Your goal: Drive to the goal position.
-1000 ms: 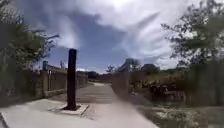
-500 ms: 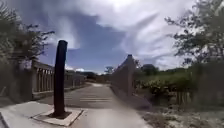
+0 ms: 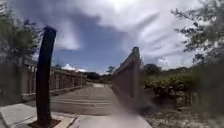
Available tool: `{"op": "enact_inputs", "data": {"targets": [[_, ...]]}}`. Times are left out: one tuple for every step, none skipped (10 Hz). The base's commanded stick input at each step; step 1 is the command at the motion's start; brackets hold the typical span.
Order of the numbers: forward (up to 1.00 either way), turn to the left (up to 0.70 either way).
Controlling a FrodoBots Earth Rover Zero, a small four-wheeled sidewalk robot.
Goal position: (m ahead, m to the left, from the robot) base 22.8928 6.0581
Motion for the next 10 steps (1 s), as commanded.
{"op": "enact_inputs", "data": {"targets": [[0.85,0.0],[0.85,0.0],[0.85,0.13],[0.85,0.34],[0.85,0.12],[0.85,0.01],[0.85,0.03],[0.85,0.15],[0.85,0.28],[0.85,0.3]]}}
